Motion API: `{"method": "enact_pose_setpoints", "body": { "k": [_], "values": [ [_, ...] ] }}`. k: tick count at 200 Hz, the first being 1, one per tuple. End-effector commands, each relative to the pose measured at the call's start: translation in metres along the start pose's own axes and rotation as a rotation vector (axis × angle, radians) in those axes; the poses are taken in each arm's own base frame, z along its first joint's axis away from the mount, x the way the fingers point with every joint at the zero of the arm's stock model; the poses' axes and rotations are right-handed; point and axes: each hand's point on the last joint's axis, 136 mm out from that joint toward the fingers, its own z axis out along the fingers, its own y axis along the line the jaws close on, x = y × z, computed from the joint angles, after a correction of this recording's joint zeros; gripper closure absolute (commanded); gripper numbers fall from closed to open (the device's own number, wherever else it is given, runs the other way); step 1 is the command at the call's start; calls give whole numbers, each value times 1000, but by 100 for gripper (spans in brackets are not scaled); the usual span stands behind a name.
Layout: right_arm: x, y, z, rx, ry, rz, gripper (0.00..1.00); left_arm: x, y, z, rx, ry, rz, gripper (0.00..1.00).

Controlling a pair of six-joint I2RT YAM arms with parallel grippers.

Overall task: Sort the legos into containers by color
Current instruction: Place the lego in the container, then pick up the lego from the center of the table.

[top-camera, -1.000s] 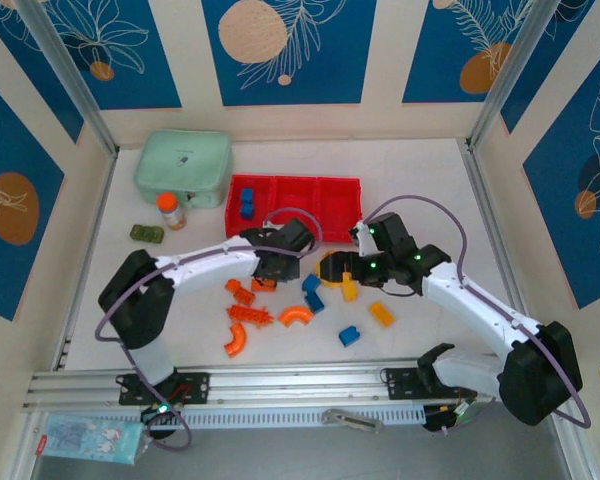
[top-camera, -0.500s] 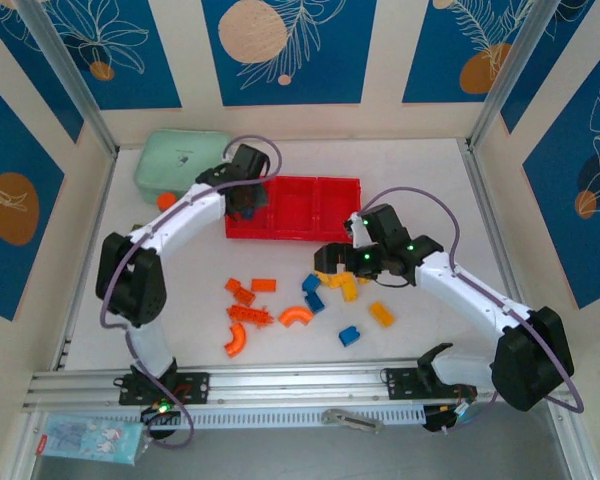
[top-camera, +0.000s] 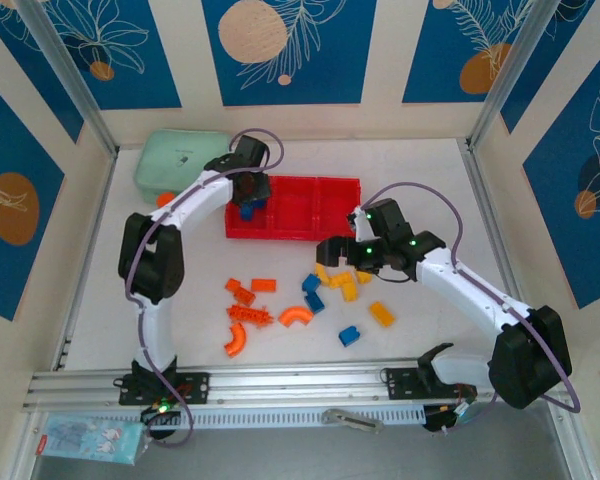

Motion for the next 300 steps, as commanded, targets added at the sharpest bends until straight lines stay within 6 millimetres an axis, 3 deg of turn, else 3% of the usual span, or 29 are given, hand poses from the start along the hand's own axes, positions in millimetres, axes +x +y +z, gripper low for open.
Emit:
{"method": "enact_pose_setpoints", "body": {
  "k": [1,37,61,104,152,199,231,300],
  "values": [
    [2,1,-8,2,3,4,1,0,-12,-32,95,5,15,44],
    [14,-7,-11,18,16,29,1,40,-36,-57,225,51,58,42],
    [23,-15,-13,34,25,52,1,81,-56,-73,293,93,151,36],
    [42,-28,-16,58,49,97,1,155,-81,-91,349,166,268,35],
    [61,-47,-21,113,45,175,1,206,-113,-103,410,198,402,31],
    [80,-67,-25,158,15,248,1,239,-126,-90,376,248,505,28],
    [90,-72,-26,159,17,260,1,254,-120,-73,304,286,535,26],
    [92,-74,-23,132,16,271,1,261,-112,-46,199,309,580,25]
  ]
}}
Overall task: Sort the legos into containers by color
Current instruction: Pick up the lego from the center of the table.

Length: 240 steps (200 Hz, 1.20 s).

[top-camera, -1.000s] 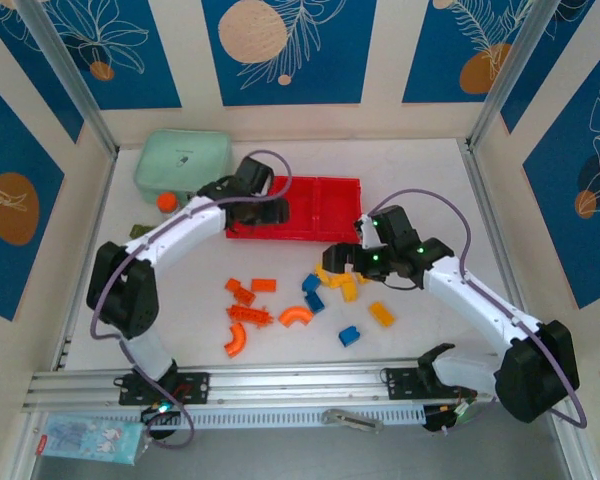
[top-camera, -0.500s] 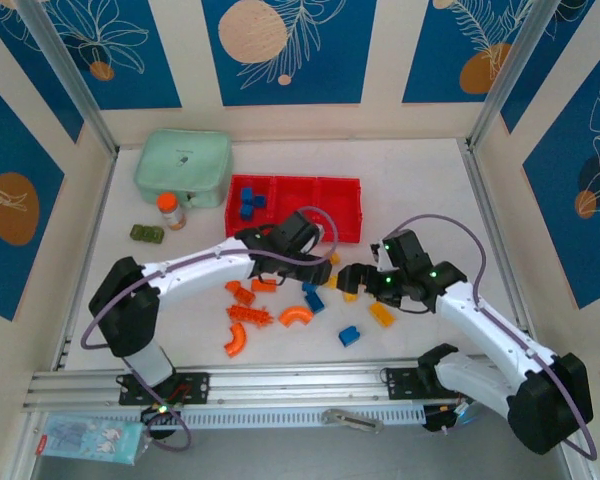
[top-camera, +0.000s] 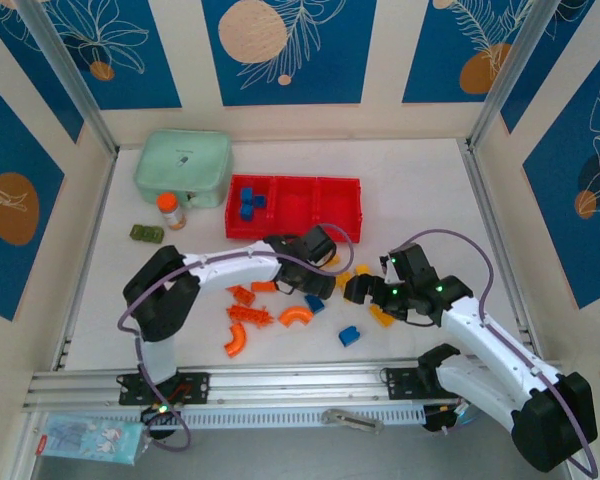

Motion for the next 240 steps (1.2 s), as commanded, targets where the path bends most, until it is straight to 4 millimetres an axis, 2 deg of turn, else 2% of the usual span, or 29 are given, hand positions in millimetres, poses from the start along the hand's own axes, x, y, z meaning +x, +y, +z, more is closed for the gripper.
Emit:
{"method": "enact_pose_setpoints", "body": {
  "k": [1,37,78,133,154,191,217,240],
  "values": [
    [3,1,0,-22,10,16,1,-3,3,3,-56,6,26,25],
    [3,2,0,-27,12,17,1,-5,9,16,-95,6,2,33],
    [3,2,0,-28,9,11,1,-4,12,25,-109,17,-1,46],
    [0,6,0,-43,3,6,1,-2,20,17,-129,2,-20,61],
    [-2,11,-3,-56,0,-7,1,-4,24,8,-138,-13,-23,66],
    [-6,22,-8,-82,3,-47,1,-10,30,-21,-126,-74,-45,67],
    [-10,31,-10,-94,6,-75,1,-14,48,-47,-149,-120,-74,66],
    [-14,44,-8,-112,6,-96,1,-30,70,-70,-156,-172,-135,66]
  ]
}}
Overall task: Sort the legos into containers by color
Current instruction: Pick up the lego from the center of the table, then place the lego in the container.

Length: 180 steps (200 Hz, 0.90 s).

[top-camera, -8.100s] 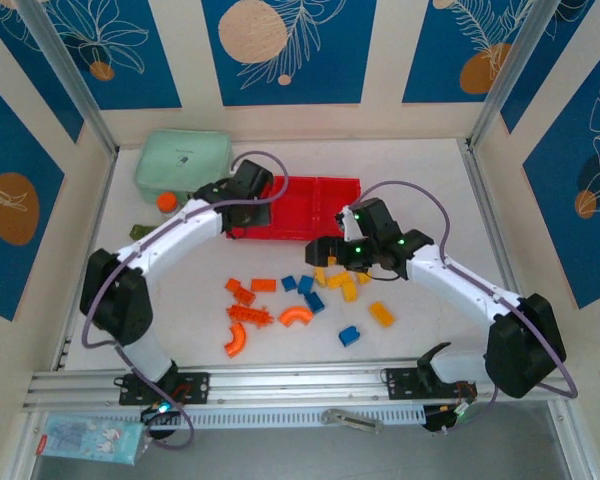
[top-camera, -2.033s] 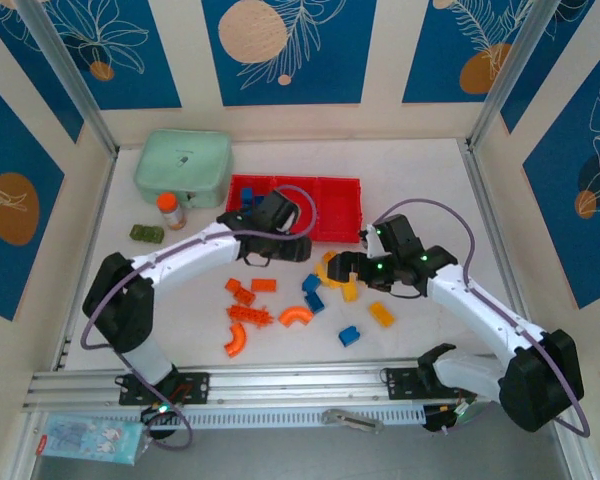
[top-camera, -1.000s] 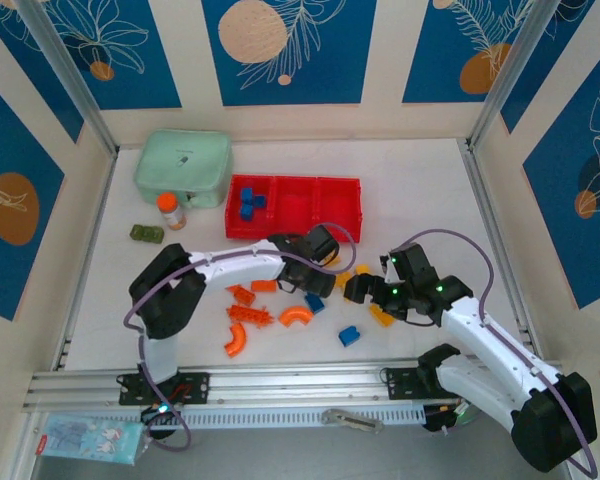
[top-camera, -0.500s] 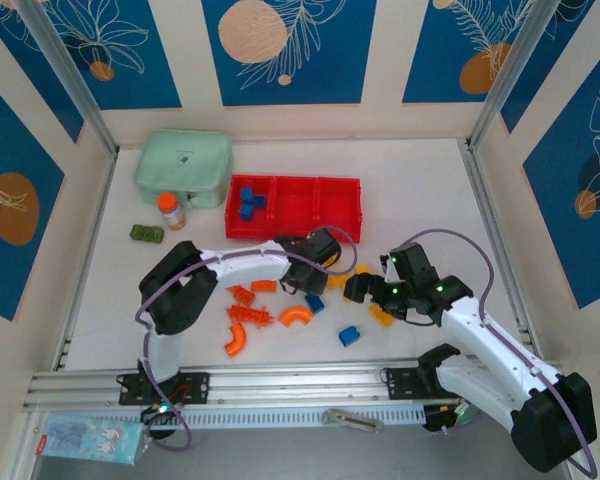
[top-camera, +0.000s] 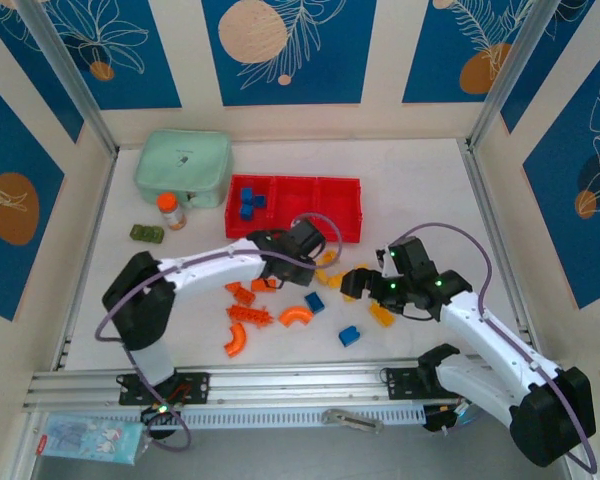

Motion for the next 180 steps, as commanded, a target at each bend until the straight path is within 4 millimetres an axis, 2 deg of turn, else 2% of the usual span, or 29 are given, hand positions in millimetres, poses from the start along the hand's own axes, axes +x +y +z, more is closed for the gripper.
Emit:
{"method": "enact_pose_setpoints", "body": {
  "k": [1,25,59,105,119,156,171,180],
  "values": [
    [-6,22,-3,-55,5,-48,1,-16,34,-21,-55,-43,-65,66],
    [-13,40,2,-87,-7,-70,1,-40,64,-33,-90,-54,-125,67],
    [-23,55,8,-86,-18,-101,1,-72,114,-38,-160,-86,-222,68],
    [-30,60,9,-81,-28,-114,1,-115,168,-17,-246,-87,-324,68],
    [-30,60,8,-84,-34,-116,1,-121,182,-5,-289,-71,-343,68],
    [-28,57,7,-75,-30,-118,1,-127,194,16,-314,-41,-366,67],
    [-27,54,7,-73,-29,-113,1,-129,193,21,-298,-44,-364,54],
    [-27,54,7,-76,-30,-112,1,-130,193,21,-292,-41,-367,50]
  ]
}}
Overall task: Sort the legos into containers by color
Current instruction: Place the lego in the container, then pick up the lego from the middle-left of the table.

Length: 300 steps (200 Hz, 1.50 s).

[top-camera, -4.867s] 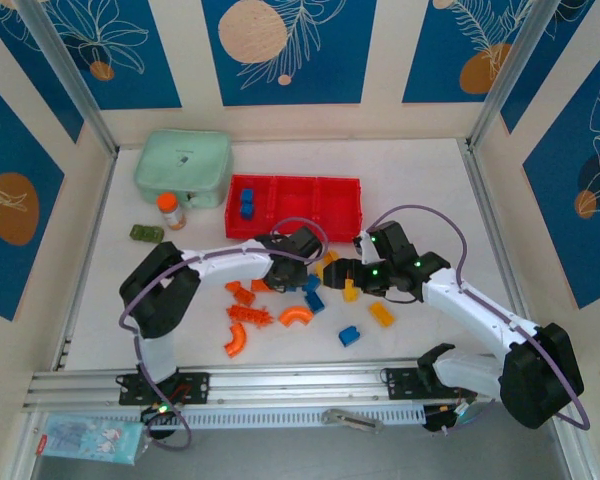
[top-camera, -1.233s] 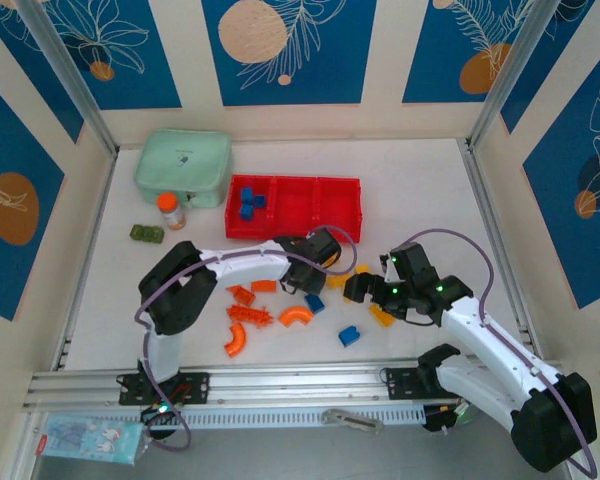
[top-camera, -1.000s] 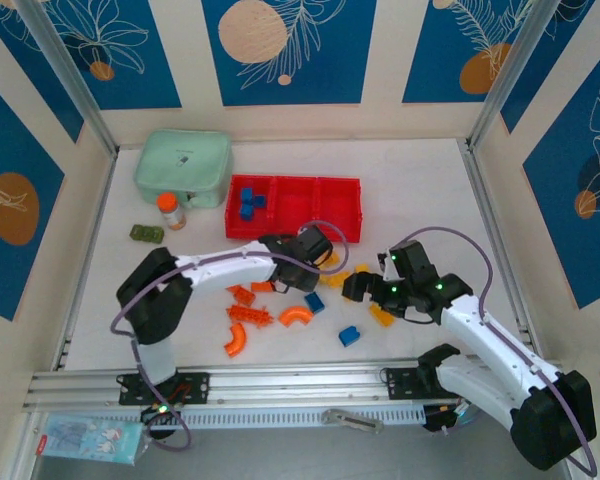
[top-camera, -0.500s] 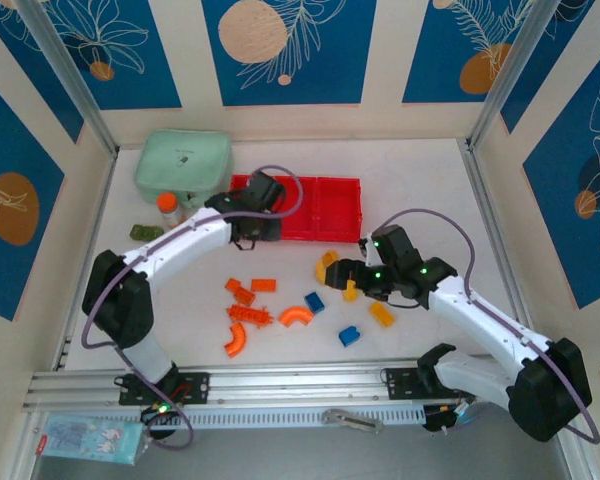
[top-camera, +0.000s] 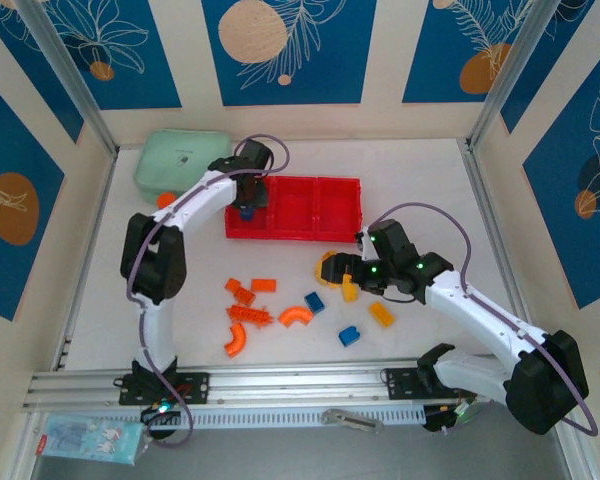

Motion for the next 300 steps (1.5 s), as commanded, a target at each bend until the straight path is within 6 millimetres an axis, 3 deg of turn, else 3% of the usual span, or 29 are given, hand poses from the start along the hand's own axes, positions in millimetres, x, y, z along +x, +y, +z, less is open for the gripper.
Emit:
{"method": "enact_pose_setpoints", "body": {
  "k": [1,50,82,143,180,225,300],
  "values": [
    [-3,3,-7,-9,-19,-9,1,-8,3,-5,-2,0,-1,50],
    [-4,2,-6,-6,-17,-8,1,-9,0,-32,70,-24,-5,44],
    [1,-5,-2,9,-1,11,1,10,-12,-55,191,-19,-7,43],
    [9,-14,-2,38,30,26,1,77,-32,-98,287,20,76,39],
    [21,-26,0,63,60,41,1,125,-58,-117,341,47,163,36],
    [39,-43,-1,87,82,74,1,183,-94,-119,423,137,216,34],
    [60,-67,-9,110,66,157,1,241,-134,-100,415,262,357,29]
  ]
}}
